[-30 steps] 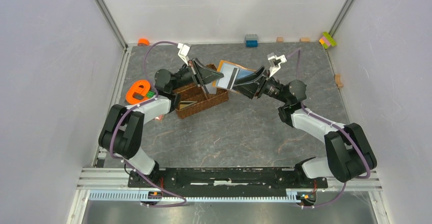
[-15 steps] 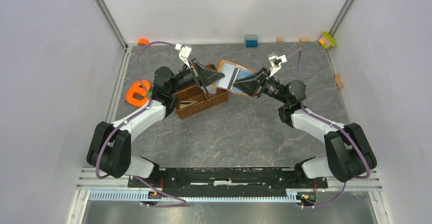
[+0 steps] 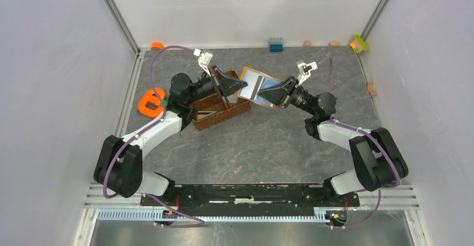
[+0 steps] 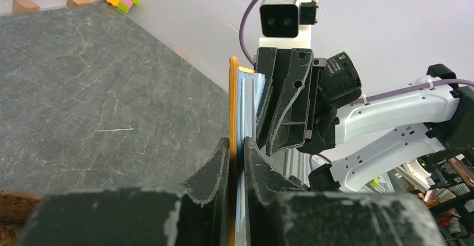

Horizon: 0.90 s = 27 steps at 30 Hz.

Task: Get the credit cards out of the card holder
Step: Remove the credit card from the card holder.

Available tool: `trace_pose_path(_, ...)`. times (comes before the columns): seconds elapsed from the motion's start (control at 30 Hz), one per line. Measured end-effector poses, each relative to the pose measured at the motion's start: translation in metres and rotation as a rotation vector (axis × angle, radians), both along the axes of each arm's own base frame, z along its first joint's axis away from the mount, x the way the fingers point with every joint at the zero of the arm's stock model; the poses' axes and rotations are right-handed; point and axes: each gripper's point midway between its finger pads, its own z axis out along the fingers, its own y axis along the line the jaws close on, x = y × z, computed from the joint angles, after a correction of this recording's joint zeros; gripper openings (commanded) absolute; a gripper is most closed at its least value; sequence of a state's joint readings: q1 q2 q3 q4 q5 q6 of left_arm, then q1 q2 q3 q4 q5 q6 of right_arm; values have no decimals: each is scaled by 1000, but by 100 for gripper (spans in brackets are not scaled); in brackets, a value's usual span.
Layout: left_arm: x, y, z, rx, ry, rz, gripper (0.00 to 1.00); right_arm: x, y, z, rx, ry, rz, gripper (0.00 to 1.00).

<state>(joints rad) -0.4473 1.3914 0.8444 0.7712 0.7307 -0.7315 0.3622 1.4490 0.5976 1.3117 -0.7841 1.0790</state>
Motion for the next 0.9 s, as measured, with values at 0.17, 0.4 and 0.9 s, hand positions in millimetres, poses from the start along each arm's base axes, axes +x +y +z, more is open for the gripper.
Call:
trace_pose_path(0.17,-1,-1,0,2,-7,-4,9,0,-1,0,8,8,5,27)
trace_pose_path(0.4,1,-5,-4,5,-4,-15,2,6,-3,-7,-11,20,-17,41)
trace_pose_path(0.9,-4,-16,-12,-5,-5,-45,2,17,-4,-19,-53,30,-73,30)
